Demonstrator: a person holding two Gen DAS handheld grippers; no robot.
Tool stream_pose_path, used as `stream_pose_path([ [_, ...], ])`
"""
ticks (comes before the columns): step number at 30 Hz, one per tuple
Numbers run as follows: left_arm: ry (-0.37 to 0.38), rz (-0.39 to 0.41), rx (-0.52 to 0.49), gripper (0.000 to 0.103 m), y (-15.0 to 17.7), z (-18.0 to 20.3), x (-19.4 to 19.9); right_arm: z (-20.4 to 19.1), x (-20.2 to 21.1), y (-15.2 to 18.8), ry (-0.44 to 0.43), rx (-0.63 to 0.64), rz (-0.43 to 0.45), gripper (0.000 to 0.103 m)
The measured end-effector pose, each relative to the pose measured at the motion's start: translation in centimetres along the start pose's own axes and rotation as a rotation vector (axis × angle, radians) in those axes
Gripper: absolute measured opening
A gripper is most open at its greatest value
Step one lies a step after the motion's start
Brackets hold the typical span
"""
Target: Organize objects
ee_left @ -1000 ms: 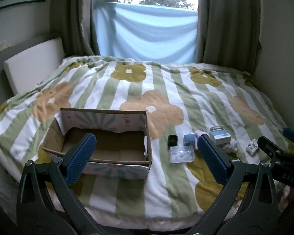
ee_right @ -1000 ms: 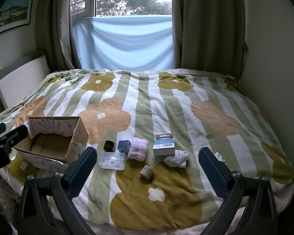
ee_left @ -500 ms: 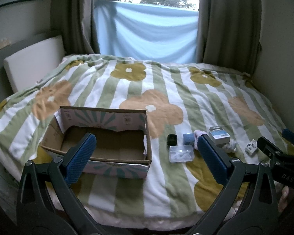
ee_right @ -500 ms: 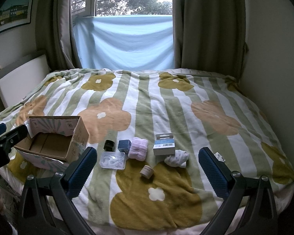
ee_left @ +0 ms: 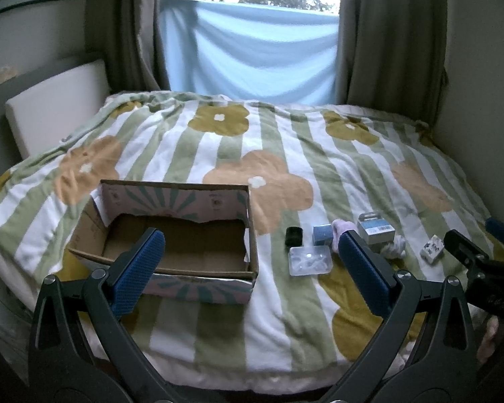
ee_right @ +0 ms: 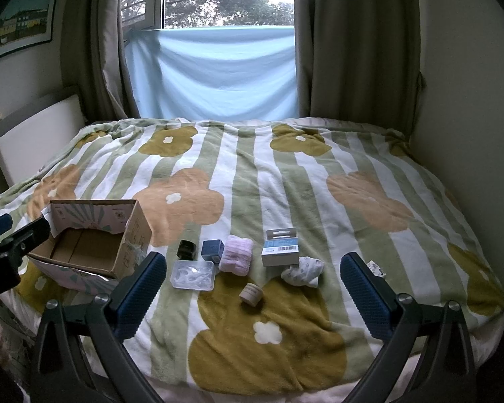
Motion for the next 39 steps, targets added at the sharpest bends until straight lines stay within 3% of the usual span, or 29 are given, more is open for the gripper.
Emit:
stream_pose_path([
  [9, 0.017, -0.031, -0.002, 0.103, 0.5, 1.3, -1.3, 1.7, -0.3, 0.3, 0.015, -0.02, -0.003, 0.103],
  [20, 0.088, -0.136, -0.047, 0.103, 3.8, 6.9, -5.7, 6.6, -2.1, 2.3, 0.035, -0.08, -0.042, 0.103],
  [27, 0.11, -0.212, -0.069, 0.103, 6.1, 9.9, -9.5, 9.9, -4.6, 4.4, 0.047, -0.123, -0.105, 0.103],
  [39, 0.111, -0.327, -0.106, 0.103, 9.2, 13.1, -16.4, 11.9, -11.2, 7.6, 0.026, -0.131, -0.234, 0.103],
])
Point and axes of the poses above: each gripper's, at about its wrist camera, not at the fingertips, and x roughly against the way its jaws point, z to its right, y to its underside, the point moved 10 cm from there along -x, roughly the way its jaws point, and after that the axes turned 6 degrees about -y, right-handed, at the moved point
